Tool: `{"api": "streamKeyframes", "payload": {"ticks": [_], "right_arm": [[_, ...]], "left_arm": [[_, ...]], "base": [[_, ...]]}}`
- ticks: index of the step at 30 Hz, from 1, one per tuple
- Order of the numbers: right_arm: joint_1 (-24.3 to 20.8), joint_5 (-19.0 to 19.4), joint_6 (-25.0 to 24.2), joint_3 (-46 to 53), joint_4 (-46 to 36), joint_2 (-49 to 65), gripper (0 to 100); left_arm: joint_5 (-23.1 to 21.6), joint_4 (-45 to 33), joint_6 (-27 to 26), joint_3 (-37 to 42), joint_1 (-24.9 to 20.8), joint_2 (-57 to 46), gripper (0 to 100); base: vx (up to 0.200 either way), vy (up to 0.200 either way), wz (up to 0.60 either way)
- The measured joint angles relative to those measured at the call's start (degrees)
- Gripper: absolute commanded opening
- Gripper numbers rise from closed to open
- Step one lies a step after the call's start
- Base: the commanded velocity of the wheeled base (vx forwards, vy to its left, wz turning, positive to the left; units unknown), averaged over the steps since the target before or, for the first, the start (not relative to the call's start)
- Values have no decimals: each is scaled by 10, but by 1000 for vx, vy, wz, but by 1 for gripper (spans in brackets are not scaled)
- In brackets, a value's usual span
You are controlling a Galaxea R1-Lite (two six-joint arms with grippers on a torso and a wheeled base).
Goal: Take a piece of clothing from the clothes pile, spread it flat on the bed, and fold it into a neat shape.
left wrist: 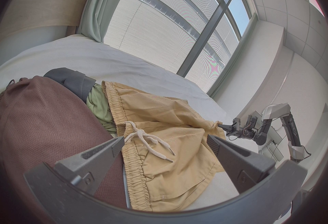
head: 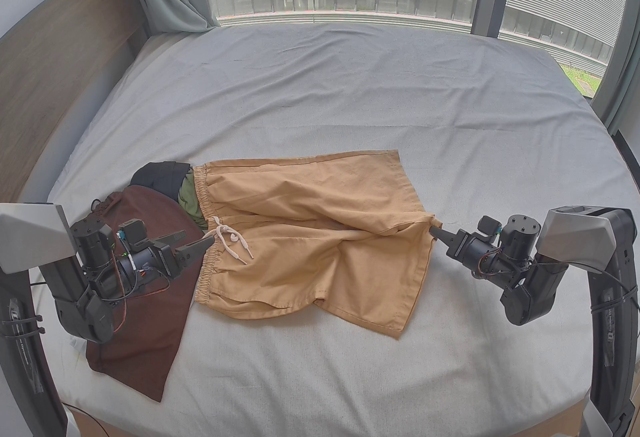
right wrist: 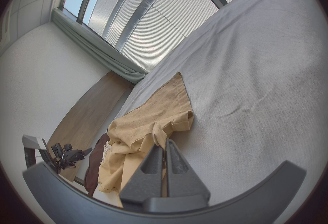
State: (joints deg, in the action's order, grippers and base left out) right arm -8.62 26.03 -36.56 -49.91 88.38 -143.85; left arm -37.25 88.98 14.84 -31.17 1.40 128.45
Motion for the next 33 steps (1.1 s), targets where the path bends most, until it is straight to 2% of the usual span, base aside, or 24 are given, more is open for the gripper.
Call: {"api": "streamKeyframes", "payload": {"ticks": [6,7,18,33], "right_arm": [[3,0,32,-10,0,-6,0],[3,-1,35,-11,0,-7,100],[4,-1,58,-7,2,-1,100],[-15,6,92,130,-2,69,100]], "left_arm": [[-1,0,-1,0,0,1,100],[-2,0,-1,0,0,1,100],[-2,0,-1,0,-1,2,100],[-3,0,-1,0,-1,4,100]], "base": [[0,0,0],[0,0,0],[0,0,0],[0,0,0]]}}
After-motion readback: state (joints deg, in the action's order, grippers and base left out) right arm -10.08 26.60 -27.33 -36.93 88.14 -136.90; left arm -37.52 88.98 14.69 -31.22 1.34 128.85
